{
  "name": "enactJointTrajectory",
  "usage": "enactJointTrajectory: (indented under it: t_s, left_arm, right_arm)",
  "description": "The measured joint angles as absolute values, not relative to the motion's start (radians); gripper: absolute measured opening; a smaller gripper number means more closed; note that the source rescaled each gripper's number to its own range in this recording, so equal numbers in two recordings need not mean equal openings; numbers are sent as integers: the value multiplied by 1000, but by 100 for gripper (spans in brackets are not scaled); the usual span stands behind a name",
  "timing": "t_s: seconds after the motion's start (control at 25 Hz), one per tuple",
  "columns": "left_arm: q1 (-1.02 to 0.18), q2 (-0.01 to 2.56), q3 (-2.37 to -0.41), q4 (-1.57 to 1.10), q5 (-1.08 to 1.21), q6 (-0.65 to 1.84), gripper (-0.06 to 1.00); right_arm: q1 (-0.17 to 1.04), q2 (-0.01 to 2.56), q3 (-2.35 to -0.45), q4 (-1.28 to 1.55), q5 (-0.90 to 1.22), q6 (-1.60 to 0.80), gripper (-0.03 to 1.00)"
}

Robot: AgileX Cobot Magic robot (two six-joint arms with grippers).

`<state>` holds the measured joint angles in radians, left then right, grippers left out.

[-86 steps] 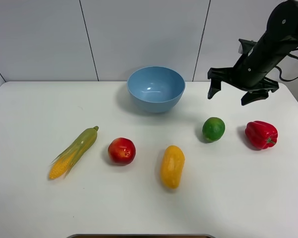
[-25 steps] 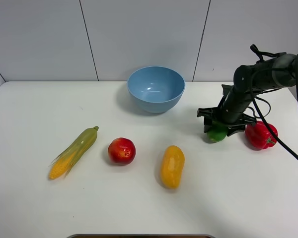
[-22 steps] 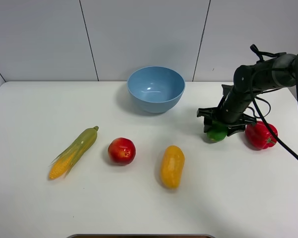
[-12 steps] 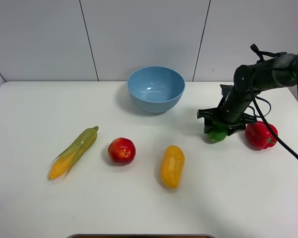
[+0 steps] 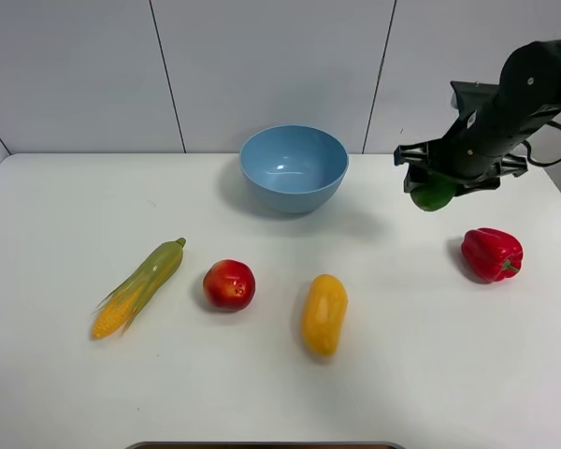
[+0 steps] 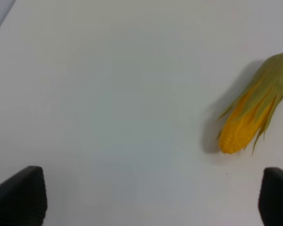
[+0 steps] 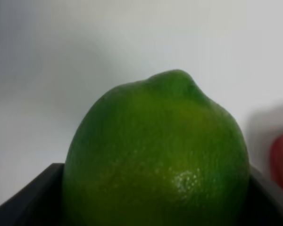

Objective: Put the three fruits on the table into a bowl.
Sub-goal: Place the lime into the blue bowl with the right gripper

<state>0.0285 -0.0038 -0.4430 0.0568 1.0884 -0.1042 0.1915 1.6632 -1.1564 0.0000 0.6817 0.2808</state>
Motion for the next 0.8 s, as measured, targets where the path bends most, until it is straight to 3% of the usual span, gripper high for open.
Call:
enactJointTrajectory:
  t_s: [0.28, 0.8]
  left_arm:
    - [28, -4, -443, 57, 1088, -104, 100]
    - [28, -4, -443, 57, 1088, -104, 100]
  right_arm:
    - [284, 1536, -1156, 0, 642, 259, 32]
    - [379, 1555, -1191, 0, 397, 212, 32]
